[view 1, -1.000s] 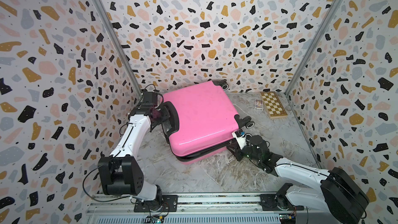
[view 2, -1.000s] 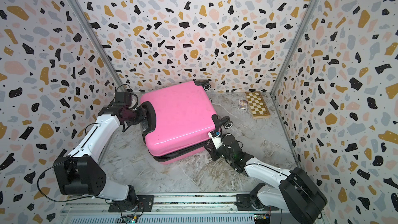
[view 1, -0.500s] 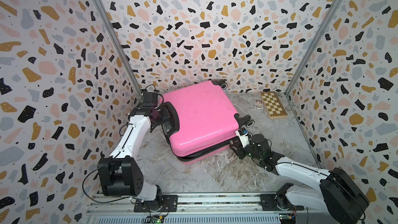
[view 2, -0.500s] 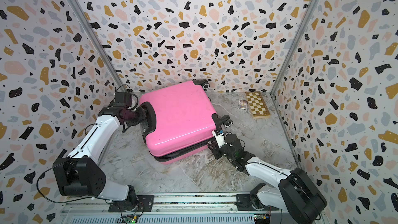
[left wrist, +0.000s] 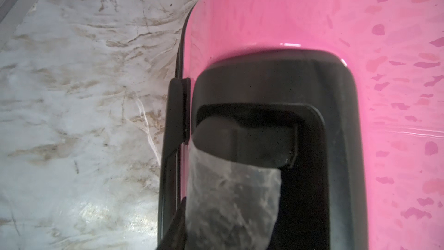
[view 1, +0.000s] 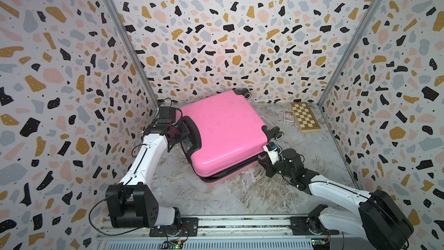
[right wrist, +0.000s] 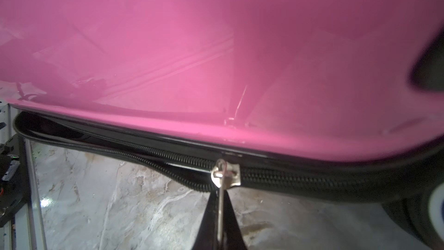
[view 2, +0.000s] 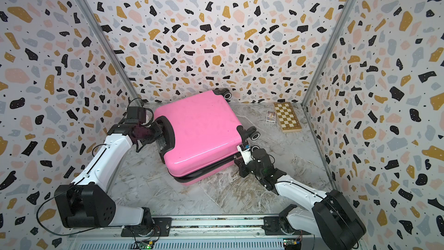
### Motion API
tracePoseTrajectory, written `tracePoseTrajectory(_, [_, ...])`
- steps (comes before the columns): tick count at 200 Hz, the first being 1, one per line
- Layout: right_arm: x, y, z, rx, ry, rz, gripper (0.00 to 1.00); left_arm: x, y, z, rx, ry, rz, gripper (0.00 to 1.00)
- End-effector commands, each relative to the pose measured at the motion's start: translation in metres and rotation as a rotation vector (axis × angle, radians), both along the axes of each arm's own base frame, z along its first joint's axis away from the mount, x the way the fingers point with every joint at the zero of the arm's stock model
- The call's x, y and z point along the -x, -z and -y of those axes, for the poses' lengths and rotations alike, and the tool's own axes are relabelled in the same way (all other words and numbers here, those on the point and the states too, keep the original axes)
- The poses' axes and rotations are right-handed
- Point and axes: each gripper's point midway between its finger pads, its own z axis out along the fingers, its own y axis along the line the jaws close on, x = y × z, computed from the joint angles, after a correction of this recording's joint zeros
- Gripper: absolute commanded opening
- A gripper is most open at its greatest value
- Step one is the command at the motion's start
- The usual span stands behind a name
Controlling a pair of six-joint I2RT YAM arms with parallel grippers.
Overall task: Close the suitcase zippers
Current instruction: Zip the zipper on the suitcase.
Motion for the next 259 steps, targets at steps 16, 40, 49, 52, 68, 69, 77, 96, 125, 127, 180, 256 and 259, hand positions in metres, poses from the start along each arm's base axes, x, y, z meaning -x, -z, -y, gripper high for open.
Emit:
tracePoseTrajectory(16, [0.018, -0.022, -0.023, 0.011, -0.138, 0.102, 0.0, -0.008, -0.051, 0.003, 0.207, -0.234, 0.162, 0.0])
tracePoseTrajectory(40, [0.036, -0.023, -0.04, 0.049, -0.222, 0.143, 0.0, 0.001, -0.055, -0.007, 0.188, -0.345, 0.195, 0.0])
tracePoseTrajectory(49, [0.044, -0.026, -0.048, 0.053, -0.26, 0.157, 0.0, 0.003, -0.06, -0.012, 0.176, -0.39, 0.236, 0.0])
tracePoseTrajectory(52, [0.047, -0.027, -0.05, 0.055, -0.27, 0.161, 0.0, 0.004, -0.062, -0.013, 0.174, -0.404, 0.248, 0.0])
tracePoseTrajectory(68, [0.063, -0.03, -0.064, 0.061, -0.339, 0.18, 0.0, 0.009, -0.068, -0.021, 0.17, -0.494, 0.293, 0.0])
tracePoseTrajectory(69, [0.064, -0.03, -0.065, 0.062, -0.341, 0.181, 0.0, 0.009, -0.068, -0.022, 0.171, -0.499, 0.296, 0.0])
tracePoseTrajectory(77, [0.072, -0.032, -0.072, 0.064, -0.371, 0.19, 0.0, 0.012, -0.07, -0.023, 0.173, -0.536, 0.308, 0.0])
tracePoseTrajectory(96, [0.091, -0.036, -0.093, 0.061, -0.44, 0.2, 0.0, 0.016, -0.073, -0.024, 0.16, -0.612, 0.338, 0.0])
tracePoseTrajectory(125, [0.13, -0.045, -0.128, 0.05, -0.587, 0.229, 0.0, 0.029, -0.072, -0.03, 0.138, -0.753, 0.367, 0.0])
tracePoseTrajectory(127, [0.133, -0.046, -0.131, 0.049, -0.599, 0.232, 0.0, 0.029, -0.072, -0.03, 0.141, -0.76, 0.37, 0.0])
tracePoseTrajectory(180, [0.161, -0.048, -0.162, 0.059, -0.686, 0.241, 0.0, 0.011, -0.071, -0.003, 0.155, -0.687, 0.379, 0.0])
tracePoseTrajectory(256, [0.041, -0.055, -0.061, -0.003, -0.206, 0.151, 0.0, -0.005, -0.099, 0.044, -0.239, 0.053, 0.415, 1.0])
tracePoseTrajectory(259, [0.037, -0.056, -0.056, -0.006, -0.189, 0.149, 0.0, -0.006, -0.101, 0.05, -0.255, 0.113, 0.432, 1.0])
